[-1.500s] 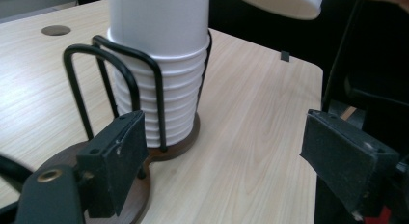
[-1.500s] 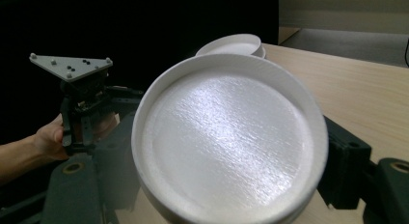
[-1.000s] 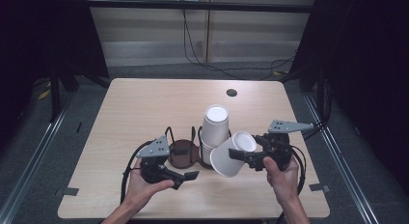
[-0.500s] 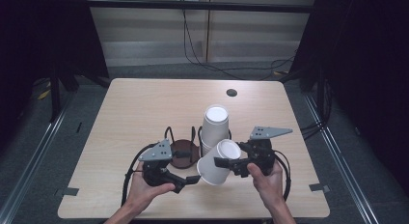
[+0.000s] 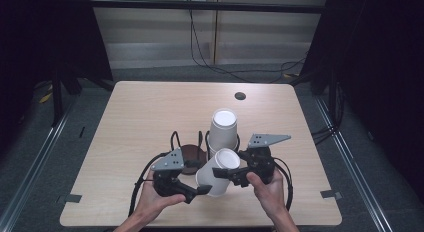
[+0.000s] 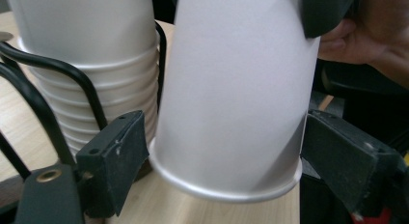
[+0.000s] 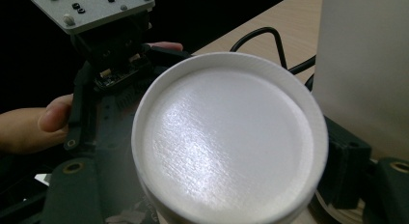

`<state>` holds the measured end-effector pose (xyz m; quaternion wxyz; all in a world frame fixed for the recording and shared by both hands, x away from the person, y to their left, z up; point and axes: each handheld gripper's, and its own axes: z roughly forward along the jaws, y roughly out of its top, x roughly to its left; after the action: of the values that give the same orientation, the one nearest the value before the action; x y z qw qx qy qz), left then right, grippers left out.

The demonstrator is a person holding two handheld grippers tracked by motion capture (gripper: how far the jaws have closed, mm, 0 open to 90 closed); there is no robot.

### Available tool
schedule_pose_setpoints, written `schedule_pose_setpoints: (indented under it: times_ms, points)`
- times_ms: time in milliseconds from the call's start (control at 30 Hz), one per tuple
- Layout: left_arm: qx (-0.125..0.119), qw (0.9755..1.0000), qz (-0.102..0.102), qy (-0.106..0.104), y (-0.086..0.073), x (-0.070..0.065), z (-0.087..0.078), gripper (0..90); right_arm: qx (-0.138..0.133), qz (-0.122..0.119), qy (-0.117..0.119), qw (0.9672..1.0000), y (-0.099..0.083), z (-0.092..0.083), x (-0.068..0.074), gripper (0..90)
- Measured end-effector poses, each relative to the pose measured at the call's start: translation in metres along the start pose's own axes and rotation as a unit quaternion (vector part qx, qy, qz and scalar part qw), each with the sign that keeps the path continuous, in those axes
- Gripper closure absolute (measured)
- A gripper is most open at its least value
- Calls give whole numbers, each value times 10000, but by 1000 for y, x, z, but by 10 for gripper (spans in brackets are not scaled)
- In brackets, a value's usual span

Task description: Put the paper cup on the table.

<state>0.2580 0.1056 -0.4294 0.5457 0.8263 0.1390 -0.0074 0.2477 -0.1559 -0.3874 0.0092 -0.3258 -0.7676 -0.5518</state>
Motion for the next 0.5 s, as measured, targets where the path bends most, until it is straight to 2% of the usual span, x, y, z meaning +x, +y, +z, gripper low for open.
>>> schedule_pose_setpoints:
  times_ms: [33, 200, 500]
  points:
    - [-23, 10000, -43, -44, -1, -1, 1, 156, 12, 0, 28, 10000, 0, 2, 1, 249]
    - [-24, 10000, 13, -71, -1, -1, 5, 130, 83, -19, 88, 9999, 0, 7, 3, 250]
    - [135, 9999, -28, -90, -4, -1, 14, 91, 161, -30, 181, 9997, 0, 17, 6, 251]
